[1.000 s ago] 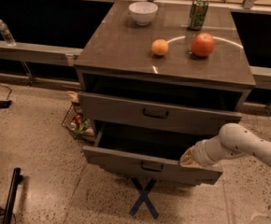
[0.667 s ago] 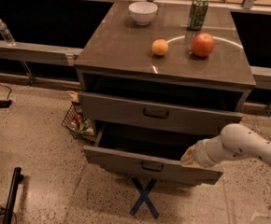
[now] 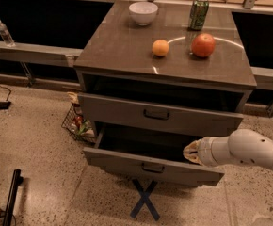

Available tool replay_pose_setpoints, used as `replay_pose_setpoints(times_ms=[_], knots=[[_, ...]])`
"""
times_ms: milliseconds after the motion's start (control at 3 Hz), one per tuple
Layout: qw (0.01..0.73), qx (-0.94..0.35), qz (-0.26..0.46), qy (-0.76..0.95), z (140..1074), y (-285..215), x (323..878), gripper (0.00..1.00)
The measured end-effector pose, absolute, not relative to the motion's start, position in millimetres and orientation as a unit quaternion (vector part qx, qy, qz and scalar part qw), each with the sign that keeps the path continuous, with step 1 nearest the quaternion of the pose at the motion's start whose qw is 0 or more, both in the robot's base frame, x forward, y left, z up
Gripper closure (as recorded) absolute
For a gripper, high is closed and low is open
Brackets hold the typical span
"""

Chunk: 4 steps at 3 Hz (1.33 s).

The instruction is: Open middle drawer

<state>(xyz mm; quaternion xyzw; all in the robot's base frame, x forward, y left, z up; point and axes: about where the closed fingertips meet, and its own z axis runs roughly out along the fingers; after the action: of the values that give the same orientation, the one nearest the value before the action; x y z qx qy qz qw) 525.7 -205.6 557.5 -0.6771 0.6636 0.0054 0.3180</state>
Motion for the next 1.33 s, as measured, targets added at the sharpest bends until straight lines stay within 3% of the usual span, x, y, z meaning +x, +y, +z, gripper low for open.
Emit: replay_pose_setpoints(times_ms=[667, 1333], knots=[[0.323, -0.665, -0.022, 0.673, 536.7, -210.5, 557.9, 1.00], [0.289, -0.672, -0.012, 0.682, 459.1, -217.6, 582.3, 1.00]])
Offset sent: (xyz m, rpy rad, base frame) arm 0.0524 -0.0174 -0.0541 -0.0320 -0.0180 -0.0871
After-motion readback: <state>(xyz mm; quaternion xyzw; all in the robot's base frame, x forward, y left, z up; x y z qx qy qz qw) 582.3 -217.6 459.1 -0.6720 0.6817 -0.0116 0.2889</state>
